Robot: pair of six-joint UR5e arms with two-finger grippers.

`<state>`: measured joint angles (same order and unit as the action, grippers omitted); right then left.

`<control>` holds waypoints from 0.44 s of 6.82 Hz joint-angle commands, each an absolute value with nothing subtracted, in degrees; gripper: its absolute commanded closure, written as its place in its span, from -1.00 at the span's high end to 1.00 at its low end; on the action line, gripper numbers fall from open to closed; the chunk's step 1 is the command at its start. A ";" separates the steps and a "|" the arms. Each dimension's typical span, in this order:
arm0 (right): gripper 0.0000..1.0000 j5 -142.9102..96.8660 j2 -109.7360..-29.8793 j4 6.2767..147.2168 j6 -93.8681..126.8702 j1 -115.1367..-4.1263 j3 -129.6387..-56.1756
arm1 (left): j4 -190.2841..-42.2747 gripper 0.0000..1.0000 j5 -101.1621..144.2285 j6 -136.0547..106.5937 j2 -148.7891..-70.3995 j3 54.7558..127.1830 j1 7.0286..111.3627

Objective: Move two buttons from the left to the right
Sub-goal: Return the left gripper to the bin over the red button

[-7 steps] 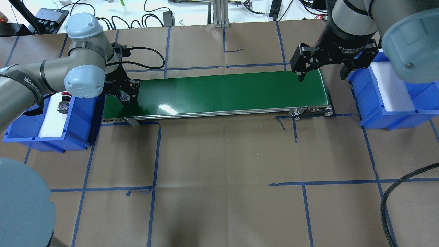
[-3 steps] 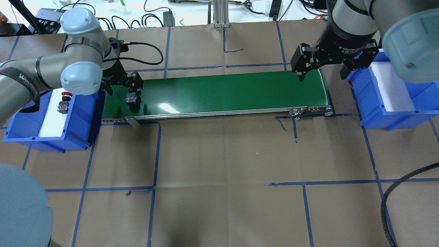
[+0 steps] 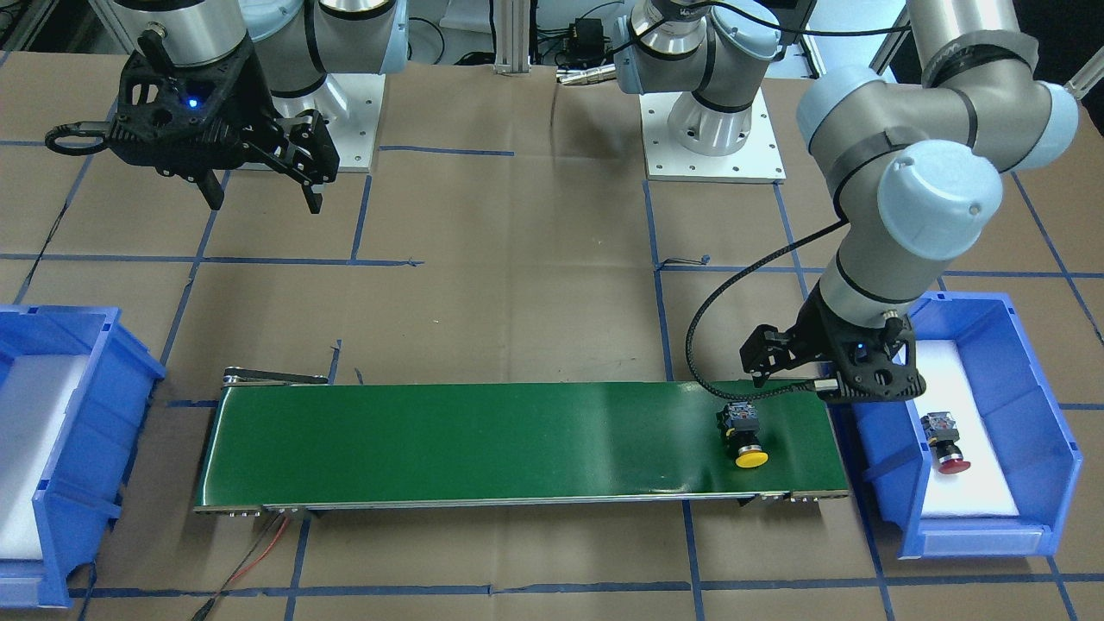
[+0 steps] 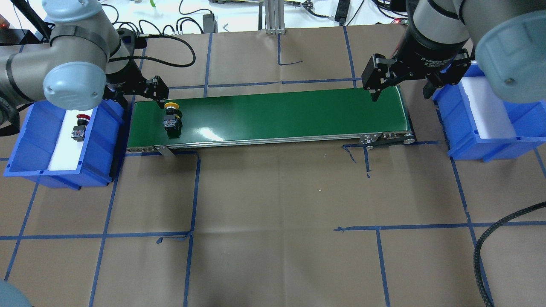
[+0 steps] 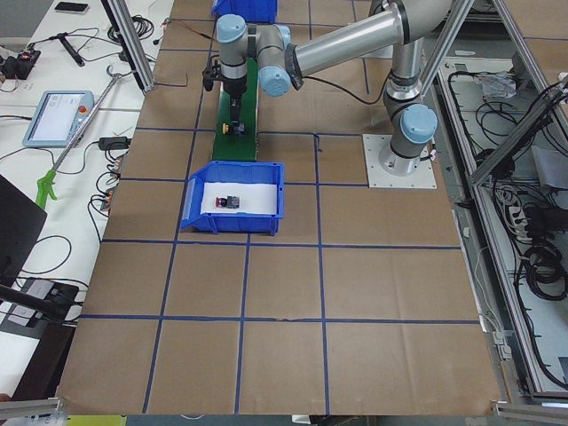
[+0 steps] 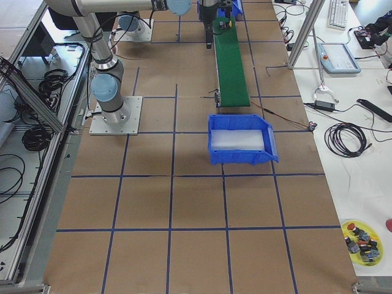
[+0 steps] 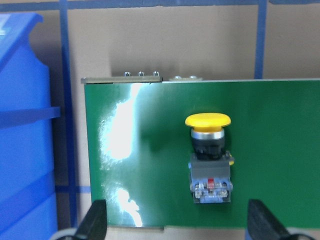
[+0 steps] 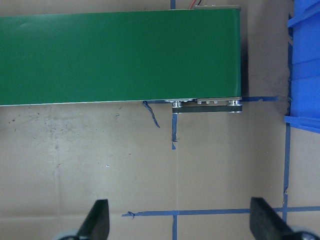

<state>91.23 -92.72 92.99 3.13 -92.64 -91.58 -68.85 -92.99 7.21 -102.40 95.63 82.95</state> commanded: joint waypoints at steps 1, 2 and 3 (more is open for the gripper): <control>1.00 91.23 -92.72 92.99 3.16 -92.64 -91.58 | -75.13 1.00 -91.76 7.47 -95.56 95.54 82.71; 1.00 91.23 -92.72 92.90 3.16 -92.64 -91.58 | -75.15 1.00 -91.58 7.91 -95.28 95.62 81.92; 1.00 91.23 -92.72 92.90 3.16 -92.64 -91.58 | -75.06 1.00 -91.58 10.61 -95.36 95.45 80.52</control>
